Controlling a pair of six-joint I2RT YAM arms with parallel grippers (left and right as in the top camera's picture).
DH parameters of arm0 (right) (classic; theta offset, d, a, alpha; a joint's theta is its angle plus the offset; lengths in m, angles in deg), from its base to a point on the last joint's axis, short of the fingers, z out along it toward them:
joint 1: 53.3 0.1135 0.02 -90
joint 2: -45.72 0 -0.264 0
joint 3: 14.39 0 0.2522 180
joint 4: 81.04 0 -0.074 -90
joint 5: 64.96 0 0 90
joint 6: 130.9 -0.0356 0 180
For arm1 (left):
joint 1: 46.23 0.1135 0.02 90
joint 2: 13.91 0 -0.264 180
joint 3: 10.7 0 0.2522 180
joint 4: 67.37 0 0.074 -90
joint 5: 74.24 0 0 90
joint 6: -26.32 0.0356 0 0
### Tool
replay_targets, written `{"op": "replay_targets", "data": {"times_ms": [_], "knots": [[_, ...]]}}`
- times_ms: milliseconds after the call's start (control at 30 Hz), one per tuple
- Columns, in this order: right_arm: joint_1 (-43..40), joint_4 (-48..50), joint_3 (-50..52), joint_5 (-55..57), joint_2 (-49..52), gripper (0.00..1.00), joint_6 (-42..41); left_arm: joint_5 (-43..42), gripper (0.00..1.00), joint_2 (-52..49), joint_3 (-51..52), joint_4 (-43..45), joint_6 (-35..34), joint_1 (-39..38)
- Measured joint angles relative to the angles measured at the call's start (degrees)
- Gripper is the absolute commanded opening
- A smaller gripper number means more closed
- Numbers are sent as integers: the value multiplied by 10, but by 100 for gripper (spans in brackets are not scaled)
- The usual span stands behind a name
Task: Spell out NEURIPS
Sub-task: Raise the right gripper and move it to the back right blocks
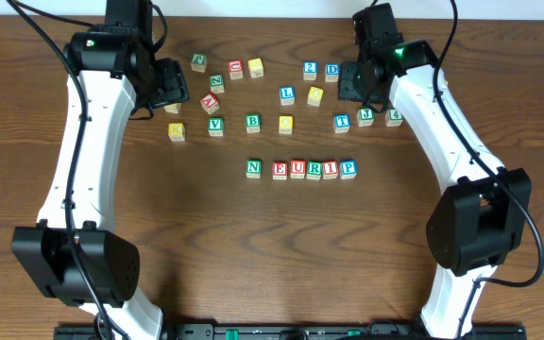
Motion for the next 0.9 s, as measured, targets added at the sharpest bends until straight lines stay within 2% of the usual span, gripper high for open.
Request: {"op": "replay_targets", "data": {"times_ms": [900], "knots": [[-48, -81, 0, -31, 0, 52, 5, 0, 75, 0, 0, 26, 0, 0]]}}
